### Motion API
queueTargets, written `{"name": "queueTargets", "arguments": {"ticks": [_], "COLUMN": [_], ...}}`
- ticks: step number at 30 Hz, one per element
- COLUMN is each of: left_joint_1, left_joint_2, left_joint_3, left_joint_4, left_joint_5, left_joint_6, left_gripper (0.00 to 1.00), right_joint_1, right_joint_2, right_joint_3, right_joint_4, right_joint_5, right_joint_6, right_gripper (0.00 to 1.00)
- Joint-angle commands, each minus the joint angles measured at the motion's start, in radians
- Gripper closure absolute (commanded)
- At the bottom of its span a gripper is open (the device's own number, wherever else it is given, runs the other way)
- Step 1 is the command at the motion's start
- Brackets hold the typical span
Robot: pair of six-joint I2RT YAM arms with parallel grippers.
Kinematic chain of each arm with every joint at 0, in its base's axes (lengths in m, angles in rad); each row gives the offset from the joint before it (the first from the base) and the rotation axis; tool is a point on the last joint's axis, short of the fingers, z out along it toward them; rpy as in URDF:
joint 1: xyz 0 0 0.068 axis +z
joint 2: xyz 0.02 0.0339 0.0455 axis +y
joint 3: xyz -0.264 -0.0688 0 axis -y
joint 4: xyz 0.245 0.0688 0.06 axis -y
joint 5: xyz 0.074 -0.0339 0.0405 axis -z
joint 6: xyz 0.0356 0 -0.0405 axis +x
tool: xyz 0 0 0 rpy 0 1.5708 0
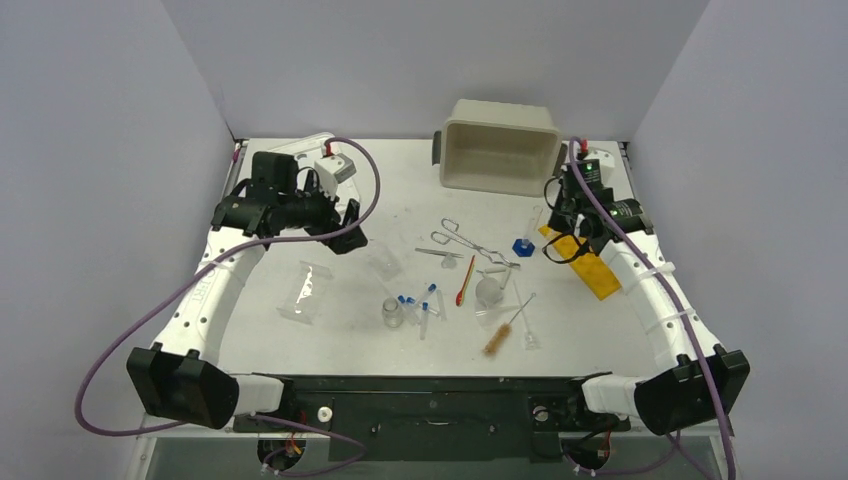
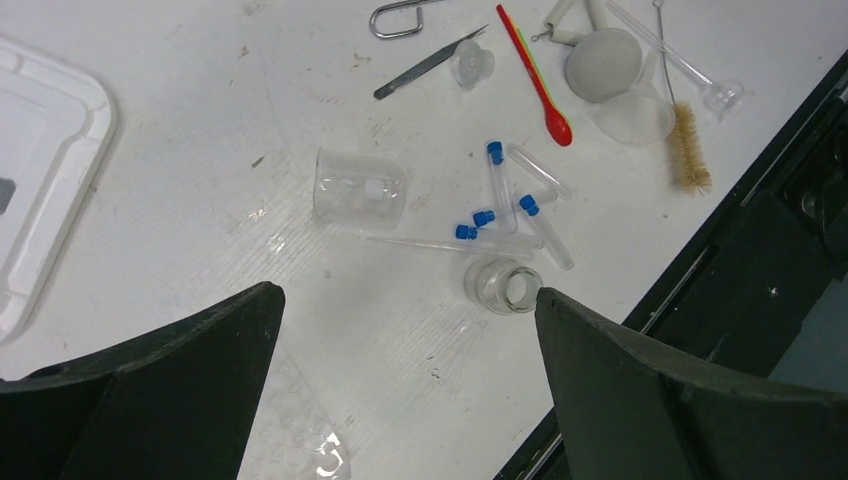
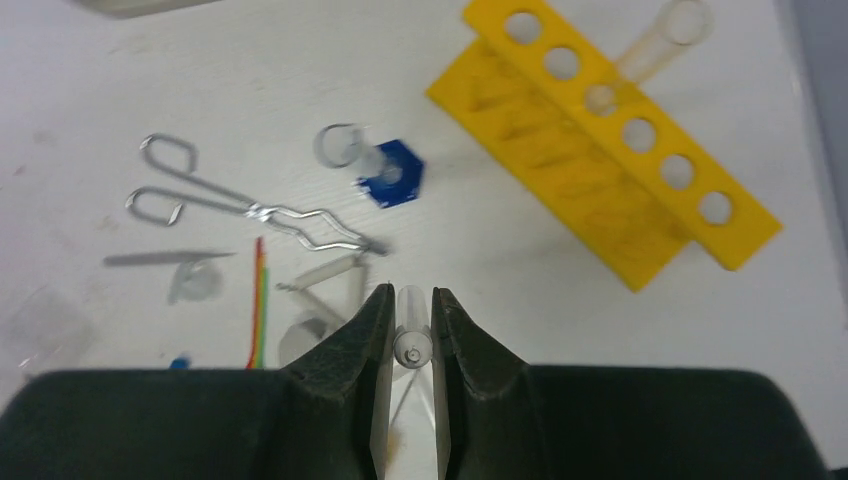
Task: Organize the chemistry lab equipment
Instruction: Pick up the test tube at the center of the board, then insert the test tube into the slot of the test tube rack.
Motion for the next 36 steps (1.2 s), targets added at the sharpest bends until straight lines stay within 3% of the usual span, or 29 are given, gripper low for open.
{"name": "queueTargets", "arguments": {"ticks": [1, 18, 36], "left_joint_1": [0.036, 0.045, 0.066], "left_joint_2": [0.009, 0.080, 0.130], "left_joint_3": [-0.001, 0.017, 0.025], "left_joint_4": [-0.003, 0.002, 0.026], "left_joint_5": [0.028, -0.017, -0.009], "left_joint_6": [0.000, 0.056, 0.059], "left_gripper": [0.04, 0.03, 0.03], "right_joint_1": [-0.112, -0.149, -0.162], "right_joint_2": [-0.018, 0.257, 0.314], "right_joint_3": [-0.035, 0.030, -0.027], "right_joint_4": [0.013, 0.199, 0.297], "right_joint_5": [0.155, 0.325, 0.356], "right_joint_6": [-0.005, 0.029, 0.039], "right_gripper": [1.00, 1.00, 1.00]}}
